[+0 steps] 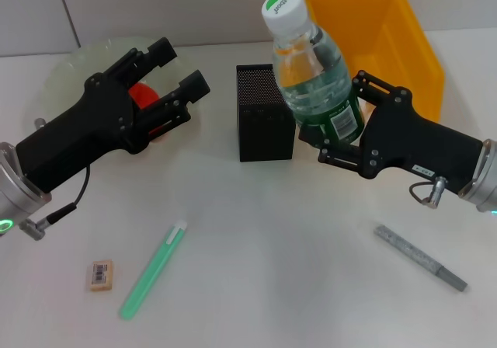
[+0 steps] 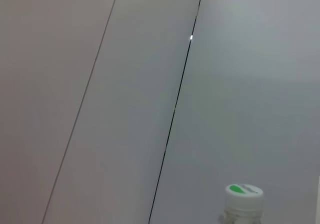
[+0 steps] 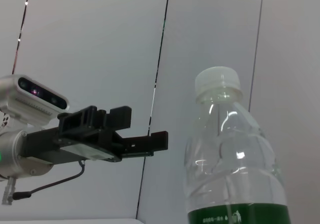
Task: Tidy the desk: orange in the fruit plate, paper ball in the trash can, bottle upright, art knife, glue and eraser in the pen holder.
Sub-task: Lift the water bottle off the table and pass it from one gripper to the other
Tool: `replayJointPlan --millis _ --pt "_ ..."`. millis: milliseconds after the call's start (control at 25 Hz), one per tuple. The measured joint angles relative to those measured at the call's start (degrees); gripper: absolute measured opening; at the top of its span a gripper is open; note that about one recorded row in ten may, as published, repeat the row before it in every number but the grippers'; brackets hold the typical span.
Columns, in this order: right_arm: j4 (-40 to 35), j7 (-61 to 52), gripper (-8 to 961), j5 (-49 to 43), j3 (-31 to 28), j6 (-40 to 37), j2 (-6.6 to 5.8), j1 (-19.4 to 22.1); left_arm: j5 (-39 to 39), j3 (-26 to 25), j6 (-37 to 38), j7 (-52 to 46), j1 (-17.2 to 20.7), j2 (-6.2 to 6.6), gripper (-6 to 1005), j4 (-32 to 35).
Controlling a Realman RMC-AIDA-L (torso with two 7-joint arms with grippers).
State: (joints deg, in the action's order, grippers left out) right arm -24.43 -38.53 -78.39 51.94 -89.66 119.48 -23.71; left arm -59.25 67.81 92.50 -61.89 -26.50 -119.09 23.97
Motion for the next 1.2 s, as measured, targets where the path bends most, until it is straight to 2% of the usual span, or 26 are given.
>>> replayJointPlan --millis 200,440,600,640,1200 --pt "0.7 0.1 763 0.0 0.1 0.8 -0.03 -0.3 1.2 1.5 0.4 0.1 -0.8 -0.04 838 -0.9" --pt "1.0 0.1 763 -0.3 0.3 2.2 0.01 -0.8 6.2 7.7 -0.1 0.4 -2.2 -0.09 838 -2.1" --pt "2.1 0.2 763 -0.4 0.4 2.6 0.01 -1.6 7.1 8.5 -0.3 0.5 -2.3 -0.09 838 -2.3" --pt "2.2 0.2 763 -0.4 0.5 2.6 0.01 -1.8 9.1 10.3 -0.6 0.8 -2.5 -0.09 838 -2.6" --pt "3.9 1.0 762 -0.5 2.3 3.2 0.12 -3.8 10.5 11.6 -1.5 0.7 -3.9 -0.09 838 -3.3"
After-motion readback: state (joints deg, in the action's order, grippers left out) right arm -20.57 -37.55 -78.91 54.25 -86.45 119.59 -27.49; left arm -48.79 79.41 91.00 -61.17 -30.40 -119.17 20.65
